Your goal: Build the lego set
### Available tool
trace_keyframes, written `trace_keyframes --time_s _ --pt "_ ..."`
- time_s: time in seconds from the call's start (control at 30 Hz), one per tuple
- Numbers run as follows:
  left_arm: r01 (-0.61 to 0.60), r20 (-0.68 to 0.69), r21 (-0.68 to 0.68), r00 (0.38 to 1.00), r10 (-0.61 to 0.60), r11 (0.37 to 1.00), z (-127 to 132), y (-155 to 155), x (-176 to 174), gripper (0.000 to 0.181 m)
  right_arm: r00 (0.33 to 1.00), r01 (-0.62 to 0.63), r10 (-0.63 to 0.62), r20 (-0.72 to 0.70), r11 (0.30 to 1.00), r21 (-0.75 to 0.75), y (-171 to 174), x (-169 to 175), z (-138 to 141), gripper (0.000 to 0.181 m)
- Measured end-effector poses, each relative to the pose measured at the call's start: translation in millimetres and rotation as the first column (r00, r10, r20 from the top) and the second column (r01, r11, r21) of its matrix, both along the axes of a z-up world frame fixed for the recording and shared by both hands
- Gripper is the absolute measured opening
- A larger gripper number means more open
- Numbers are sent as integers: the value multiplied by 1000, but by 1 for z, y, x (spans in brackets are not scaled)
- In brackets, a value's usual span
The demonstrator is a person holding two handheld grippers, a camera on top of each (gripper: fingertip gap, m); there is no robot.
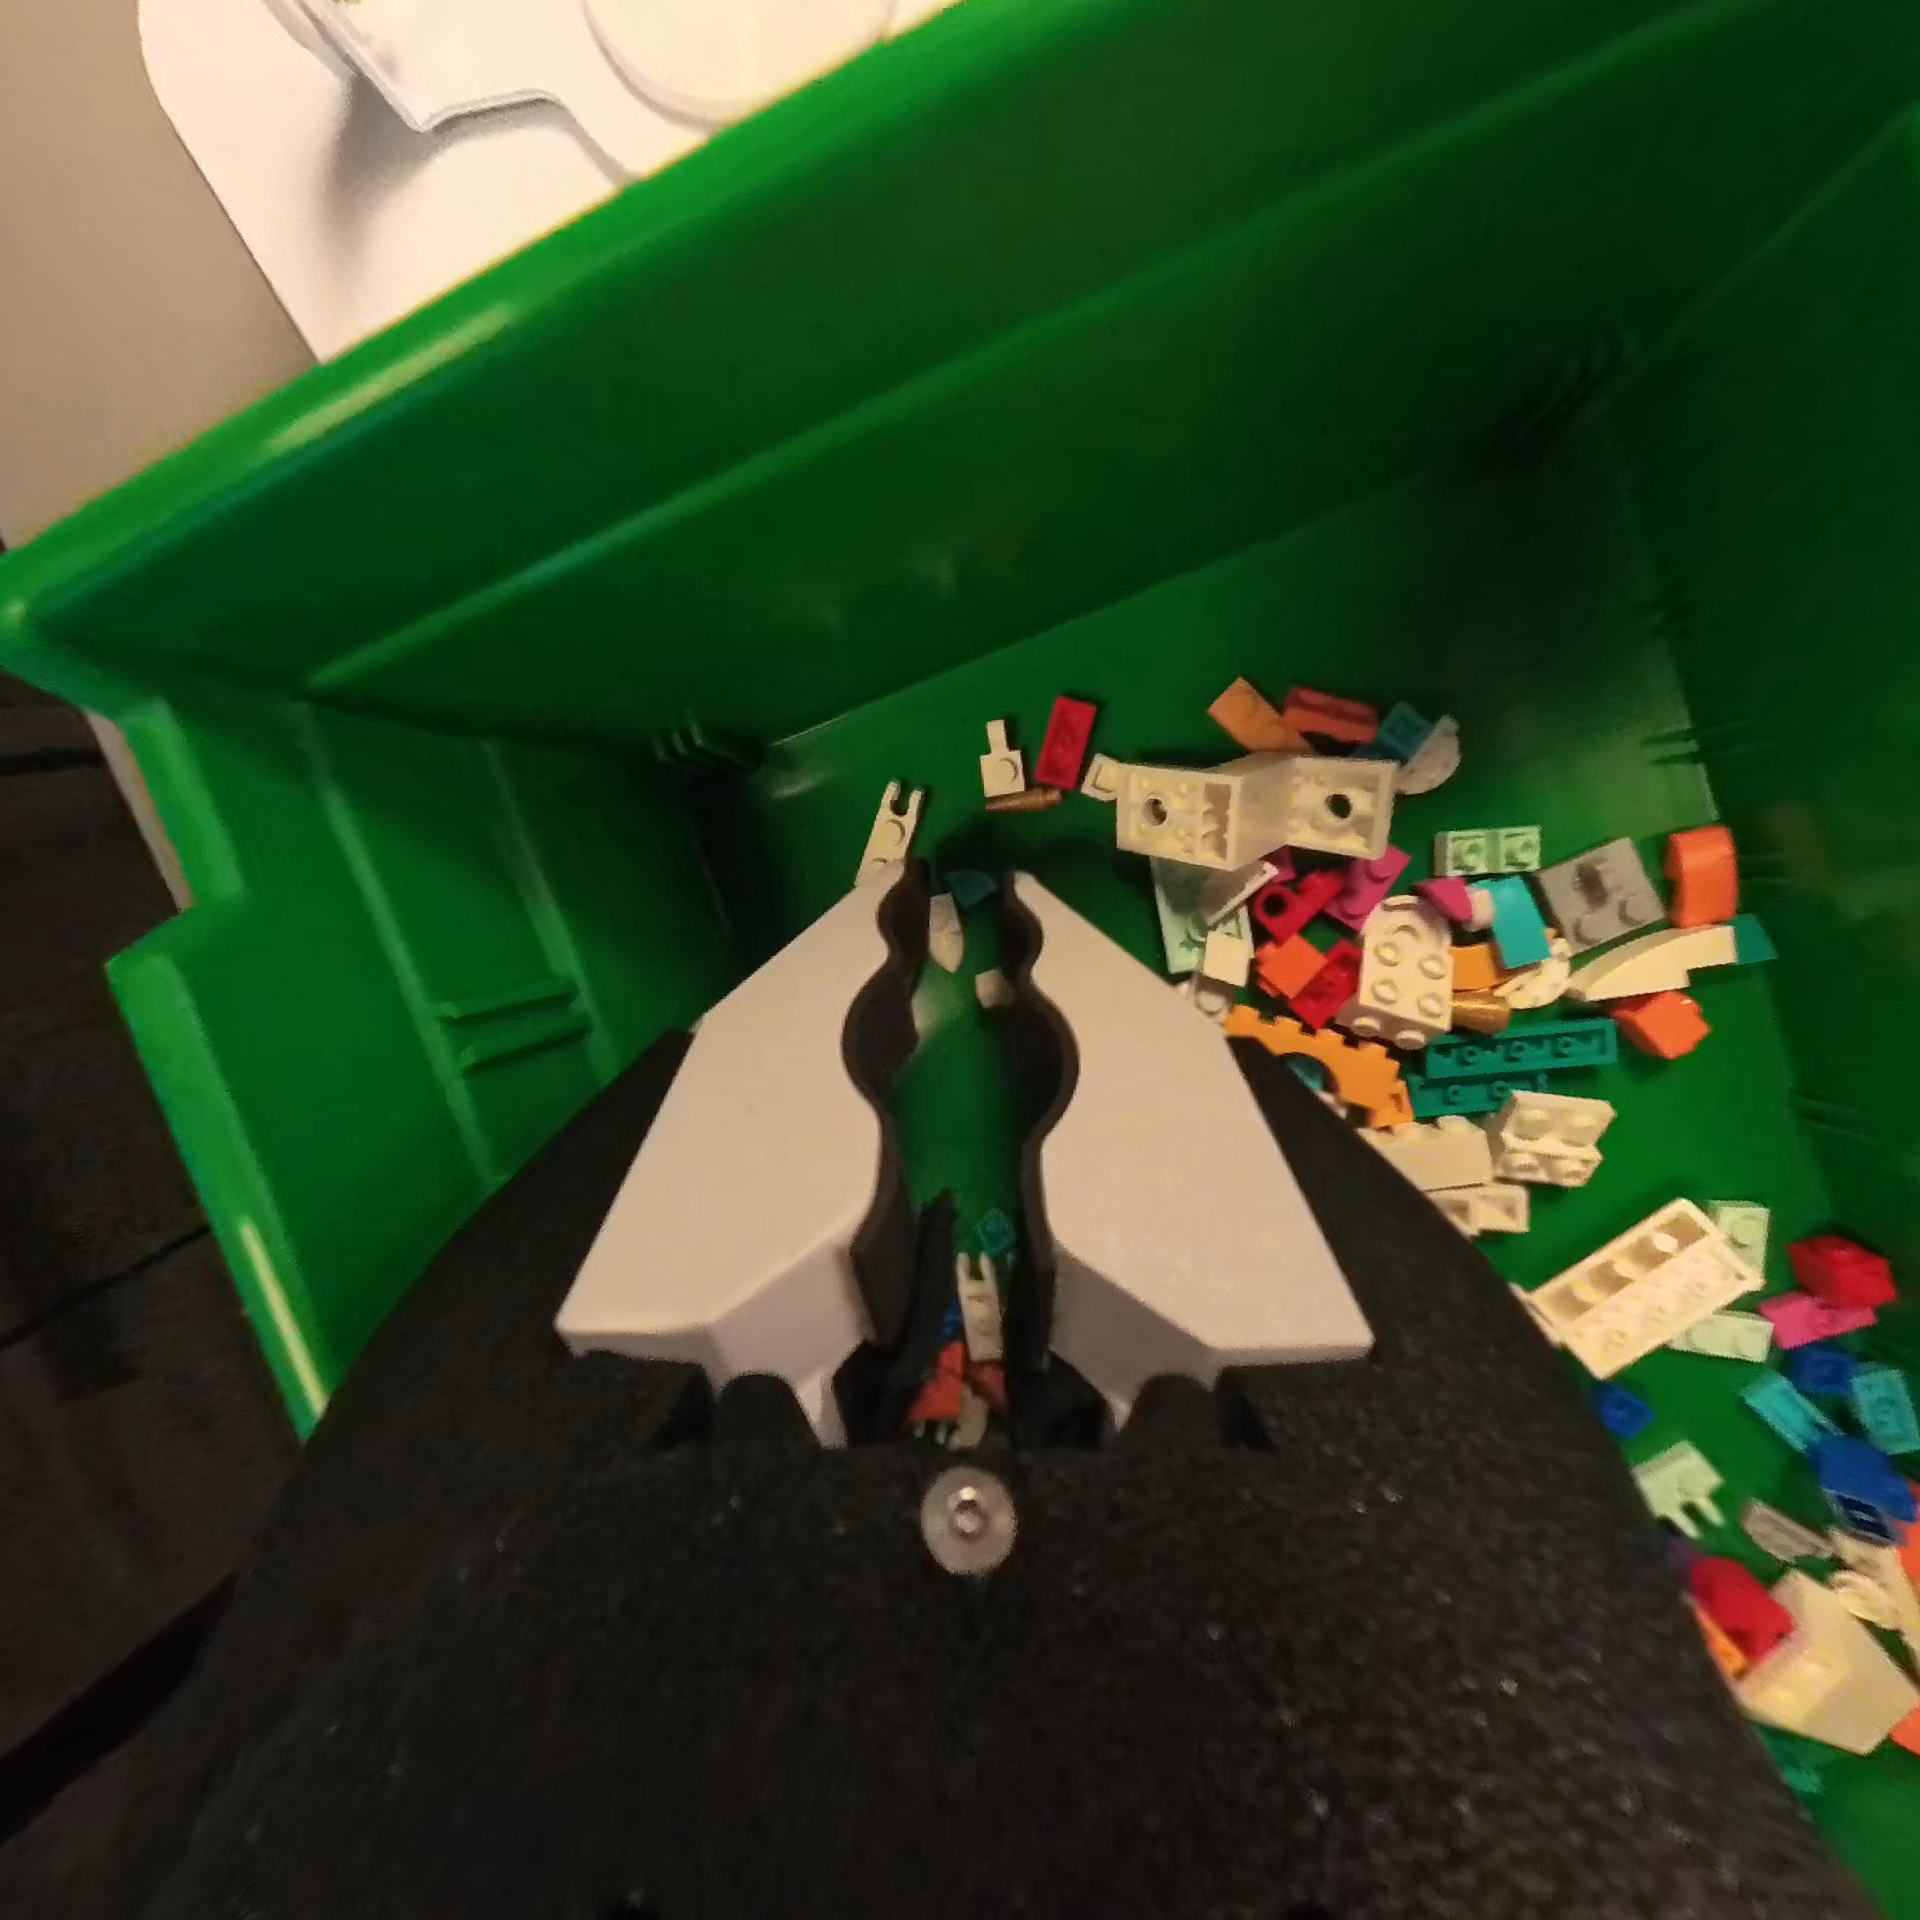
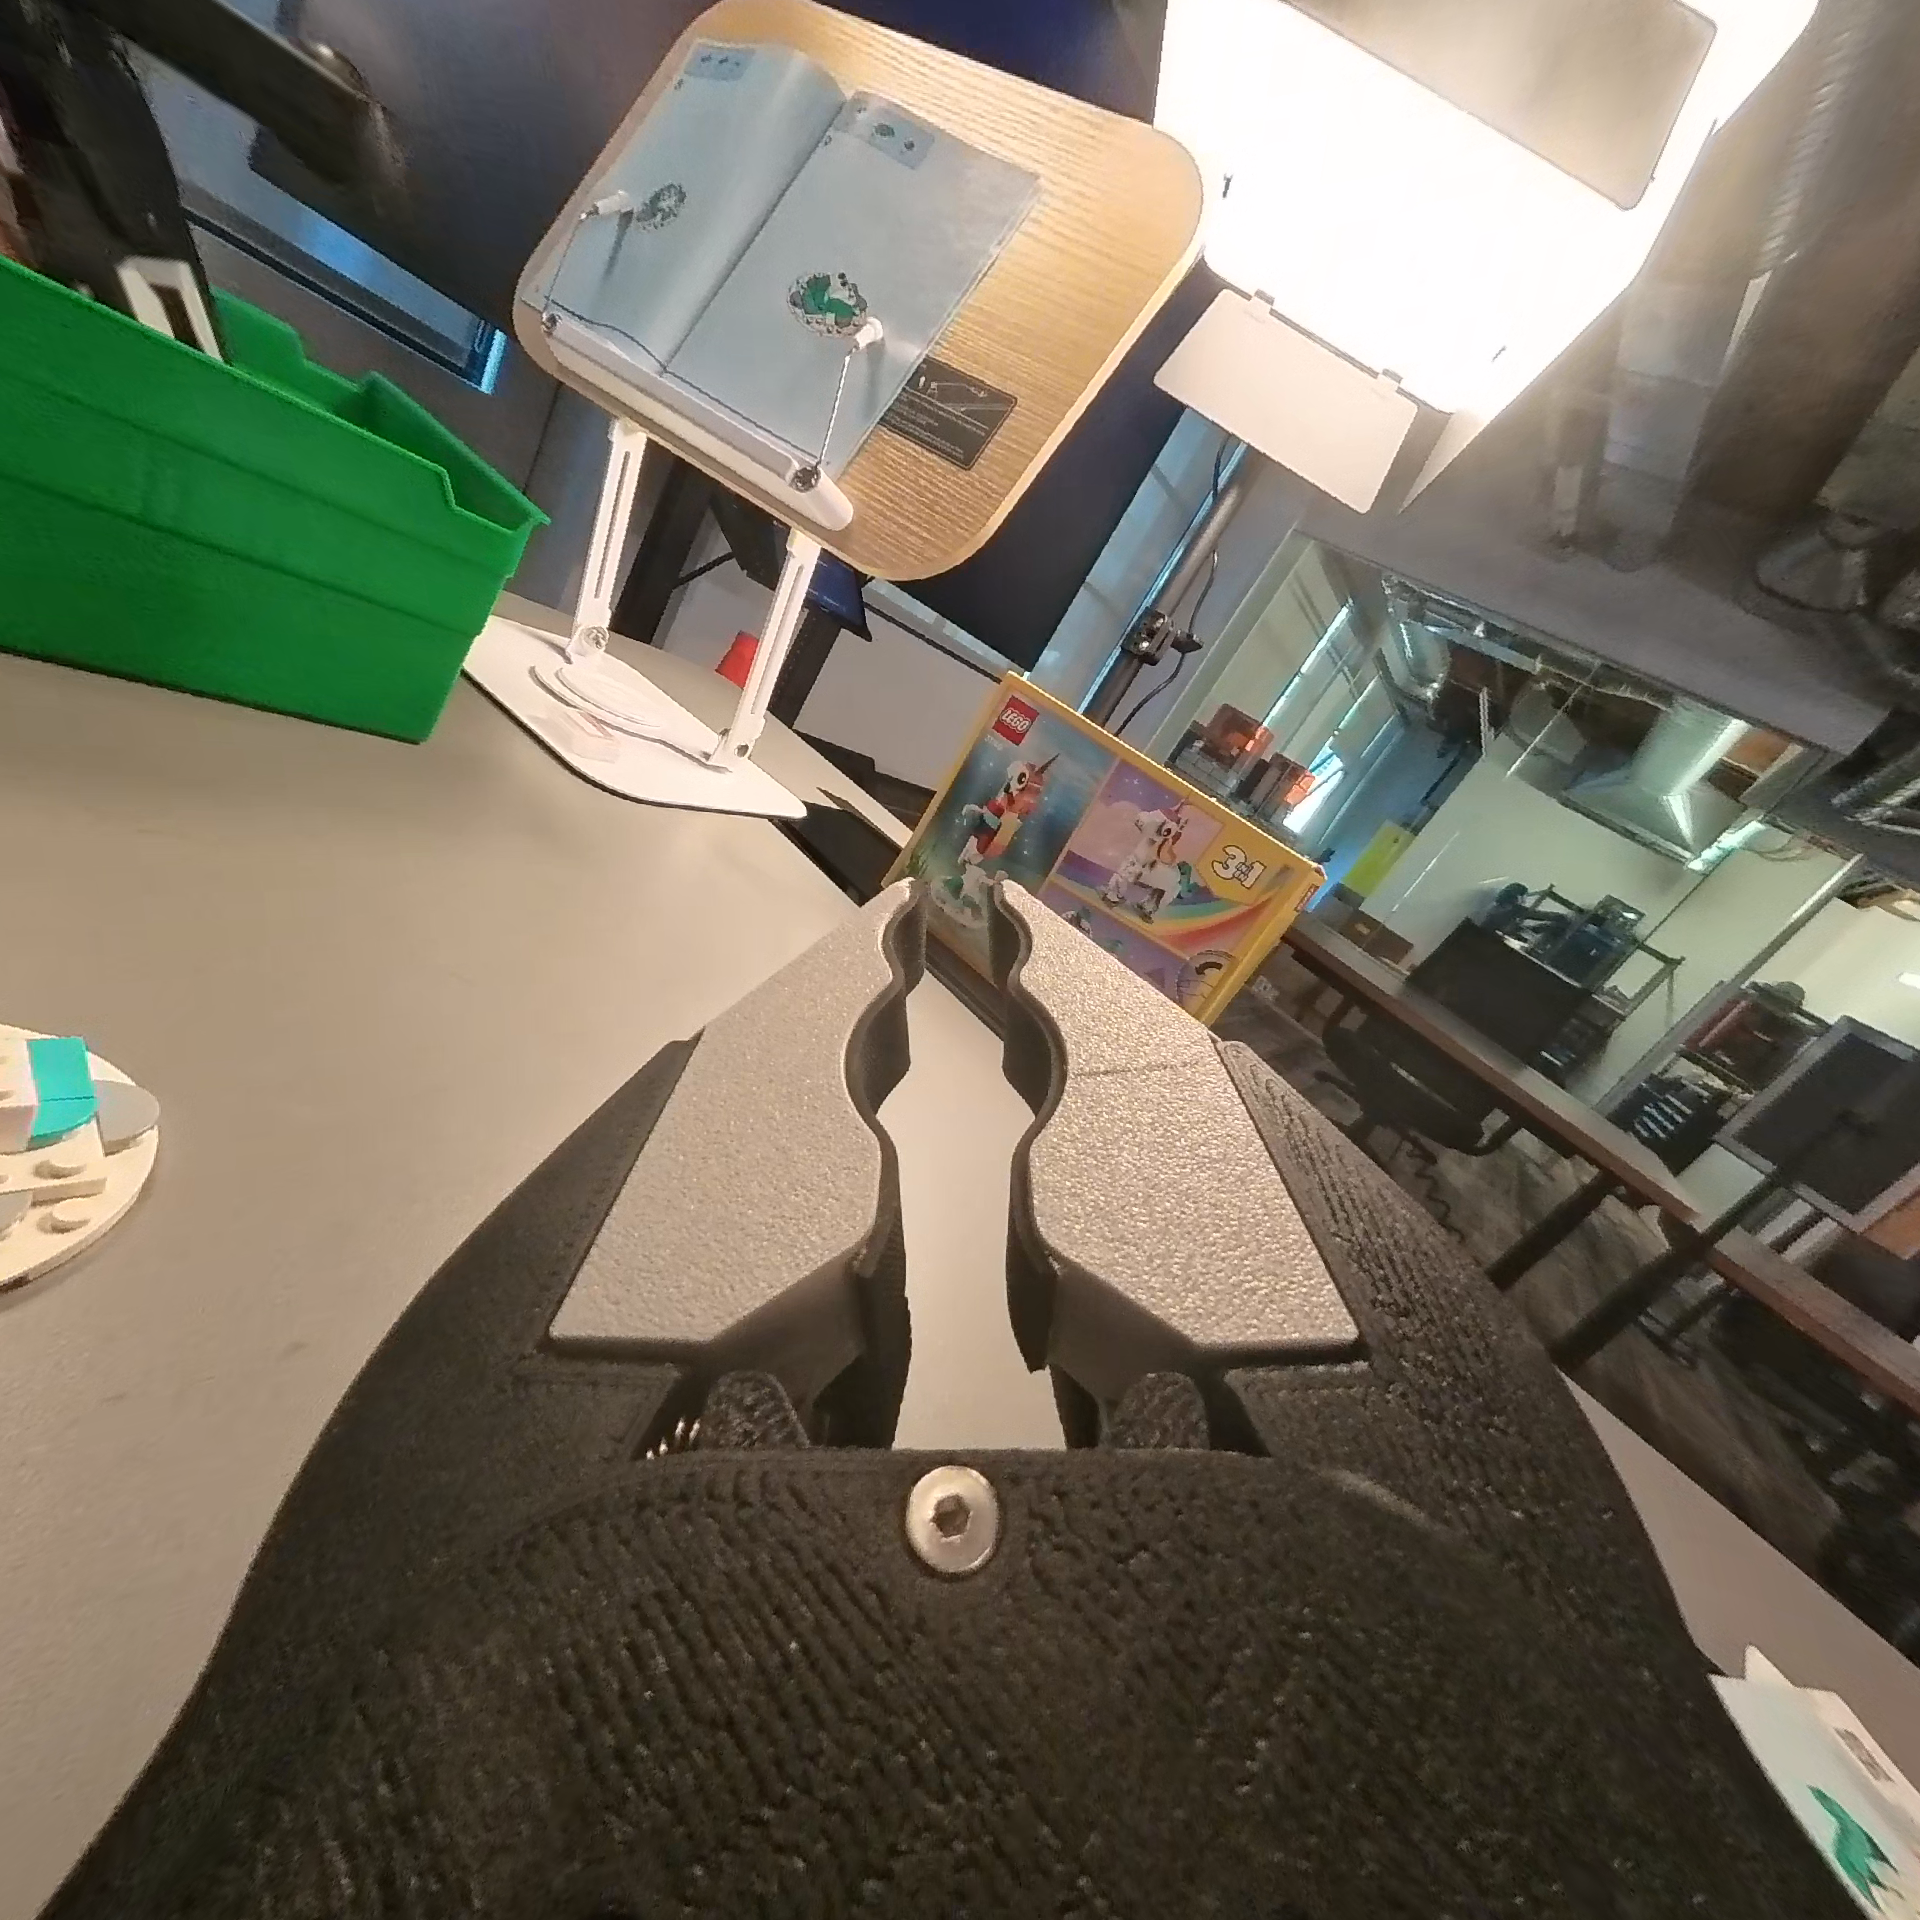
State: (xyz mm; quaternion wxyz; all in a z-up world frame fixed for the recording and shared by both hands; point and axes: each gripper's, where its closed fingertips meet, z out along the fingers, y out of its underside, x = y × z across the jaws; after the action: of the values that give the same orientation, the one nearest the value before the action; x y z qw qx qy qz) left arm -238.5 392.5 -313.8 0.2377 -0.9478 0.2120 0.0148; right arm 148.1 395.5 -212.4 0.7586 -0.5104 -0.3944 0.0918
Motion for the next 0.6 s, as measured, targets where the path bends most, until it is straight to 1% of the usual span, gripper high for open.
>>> trace_keyframes --time_s 0.1,0.13,0.17,0.2,0.27,0.3,0.33,0.37,0.4,0.43,0.47,0.5,0.53,0.6 --pt "-35 82 8 996 34 999 6 3 3 15 1000 -1 1 4 1000 1 0 -1 0 9" --pt "-27 93 15 995 26 1000 9 4 4 15 1000 -1 1 6 1000 2 0 -1 0 9" --pt "2 82 30 997 -5 1000 12 6 5 17 1000 -2 2 6 1000 2 0 -1 0 9" --pt "59 59 42 996 -62 997 16 6 7 18 1000 -2 2 6 1000 3 0 -1 -1 9" --pt "206 -49 20 978 -205 978 21 3 9 14 1000 -3 3 6 1000 2 -1 -1 -1 9" --pt "298 -114 -14 948 -297 955 21 0 10 12 1000 -3 3 6 1000 2 0 -1 0 9" --pt "386 -179 -58 903 -390 921 20 -2 9 11 1000 -4 4 7 1000 2 -1 -1 -1 9" --pt "472 -236 -116 842 -485 874 18 -5 7 9 1000 -4 4 8 1000 2 -1 -1 -1 9" --pt "549 -283 -181 765 -578 816 14 -8 4 7 1000 -5 5 9 1000 3 -1 -2 -1 9" --pt "589 -347 -222 697 -627 777 13 -4 -3 6 1000 -6 6 9 1000 3 -1 -2 -1 9" --pt "604 -392 -259 647 -654 754 11 1 -8 4 1000 -7 7 9 1000 4 -1 -2 -1 9" --pt "615 -391 -297 619 -681 730 9 2 -11 3 1000 -8 8 9 1000 4 -2 -2 -1 9" --pt "628 -359 -324 611 -706 708 6 0 -10 4 1000 -9 9 10 1000 4 -2 -2 -1 9" --pt "634 -293 -350 626 -723 690 2 0 -7 10 1000 -10 10 11 1000 4 -2 -2 -1 9"
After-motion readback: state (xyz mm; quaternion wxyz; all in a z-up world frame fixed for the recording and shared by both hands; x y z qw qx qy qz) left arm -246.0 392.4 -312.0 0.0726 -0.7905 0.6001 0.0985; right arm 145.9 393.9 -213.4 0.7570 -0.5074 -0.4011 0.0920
